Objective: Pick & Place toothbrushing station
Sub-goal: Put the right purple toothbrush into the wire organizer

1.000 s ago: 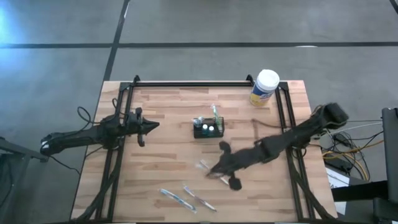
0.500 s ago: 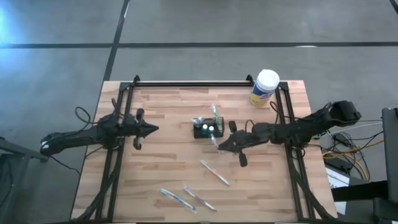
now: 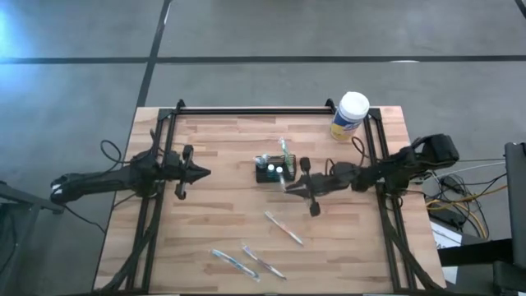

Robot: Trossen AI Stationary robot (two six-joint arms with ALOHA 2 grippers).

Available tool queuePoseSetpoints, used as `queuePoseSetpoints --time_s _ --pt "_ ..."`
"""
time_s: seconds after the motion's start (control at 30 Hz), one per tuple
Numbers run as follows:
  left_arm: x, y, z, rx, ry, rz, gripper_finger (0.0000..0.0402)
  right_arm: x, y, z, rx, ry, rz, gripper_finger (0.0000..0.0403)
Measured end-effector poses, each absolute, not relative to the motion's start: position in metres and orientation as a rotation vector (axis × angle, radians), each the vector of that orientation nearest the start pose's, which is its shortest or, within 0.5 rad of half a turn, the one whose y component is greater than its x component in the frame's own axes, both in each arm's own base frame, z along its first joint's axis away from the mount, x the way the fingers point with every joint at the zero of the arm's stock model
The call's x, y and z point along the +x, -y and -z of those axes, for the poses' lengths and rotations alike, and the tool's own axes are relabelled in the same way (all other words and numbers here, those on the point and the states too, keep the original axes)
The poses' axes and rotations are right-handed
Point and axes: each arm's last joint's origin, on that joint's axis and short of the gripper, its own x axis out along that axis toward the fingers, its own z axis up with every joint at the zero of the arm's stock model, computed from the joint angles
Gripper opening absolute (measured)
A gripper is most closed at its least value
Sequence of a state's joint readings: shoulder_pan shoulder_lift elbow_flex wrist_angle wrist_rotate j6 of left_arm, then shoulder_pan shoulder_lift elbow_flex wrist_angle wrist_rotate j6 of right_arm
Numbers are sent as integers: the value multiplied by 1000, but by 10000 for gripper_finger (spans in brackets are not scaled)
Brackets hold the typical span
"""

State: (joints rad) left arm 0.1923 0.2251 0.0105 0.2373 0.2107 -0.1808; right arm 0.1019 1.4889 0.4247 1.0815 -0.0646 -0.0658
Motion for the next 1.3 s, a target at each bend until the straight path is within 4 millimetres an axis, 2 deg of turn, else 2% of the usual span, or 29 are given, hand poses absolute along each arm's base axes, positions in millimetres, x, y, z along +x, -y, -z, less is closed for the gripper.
queuePoseSetpoints --time_s 0.1,0.23,0.43,0.6,0.77,0.83,0.93,1.07,1.3 --pt "113 -16 -173 -178 43 14 8 270 -16 -179 -71 1 -118 13" --pt "118 -20 -178 -238 100 -91 10 277 -2 -175 -52 -15 -97 13" --pt "130 -24 -183 -198 79 -127 19 291 3 -173 -46 -22 -125 13" --pt "147 -25 -198 -163 35 -88 75 310 2 -181 -59 3 -176 13" --pt "167 -23 -209 -128 16 28 167 321 4 -190 -90 -5 -181 13" --pt "175 -24 -220 -115 69 34 204 324 7 -194 -86 1 -173 13" --pt "187 -26 -226 -113 61 46 246 327 12 -198 -80 0 -159 13" --pt "204 -27 -237 -95 58 97 272 332 14 -199 -74 -33 -160 13" --pt "236 -32 -248 -93 34 105 273 337 15 -205 -79 -41 -159 13"
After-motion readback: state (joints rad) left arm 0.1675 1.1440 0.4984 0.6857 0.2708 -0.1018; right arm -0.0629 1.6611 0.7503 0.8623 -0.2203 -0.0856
